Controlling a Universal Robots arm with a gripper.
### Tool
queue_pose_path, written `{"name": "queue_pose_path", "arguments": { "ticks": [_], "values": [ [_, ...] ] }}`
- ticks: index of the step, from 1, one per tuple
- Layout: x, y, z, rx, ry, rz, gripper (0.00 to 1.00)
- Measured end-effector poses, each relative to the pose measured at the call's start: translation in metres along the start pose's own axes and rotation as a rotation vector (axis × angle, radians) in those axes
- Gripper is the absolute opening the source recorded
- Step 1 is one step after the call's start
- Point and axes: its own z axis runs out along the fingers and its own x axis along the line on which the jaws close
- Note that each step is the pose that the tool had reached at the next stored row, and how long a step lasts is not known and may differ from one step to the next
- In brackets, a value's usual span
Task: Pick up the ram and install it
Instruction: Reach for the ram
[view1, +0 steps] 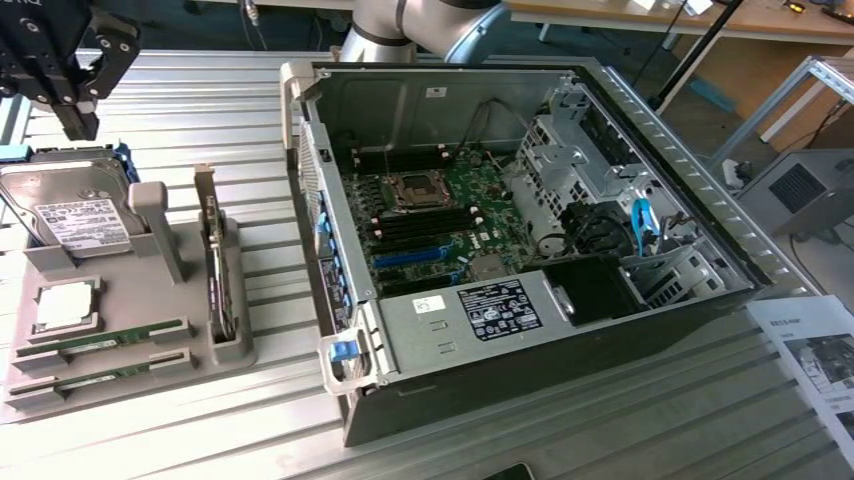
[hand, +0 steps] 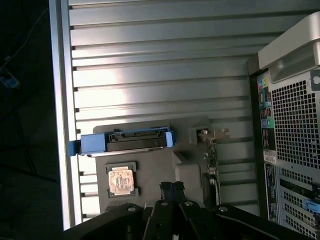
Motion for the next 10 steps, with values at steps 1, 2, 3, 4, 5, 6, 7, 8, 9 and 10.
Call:
{"name": "queue_pose_path", "arguments": {
  "ticks": [1,2,3,4,5,6,7,8,9,10],
  "values": [
    [0.0,-0.0017,-0.0001,0.0,0.0001,0.0,0.11],
    [0.0,-0.0046,-0.0002,0.0,0.0,0.0,0.11],
    [0.0,-0.0062,-0.0003,0.0,0.0001,0.0,0.11],
    [-0.001,-0.0077,-0.0004,0.0001,0.0001,0.0,0.11],
    [-0.001,-0.0096,-0.0004,0.0001,0.0001,0.0,0.11],
    [-0.001,-0.0111,-0.0005,0.0,0.0,0.0,0.11],
    [-0.001,-0.0131,-0.0005,0.0,0.0,0.0,0.11],
    [-0.001,-0.0146,-0.0006,0.0,0.0001,0.0,0.11],
    [-0.001,-0.0164,-0.0007,0.0,0.0,0.0,0.11],
    [-0.001,-0.0179,-0.0007,0.0,0.0,0.0,0.11]
  ]
}}
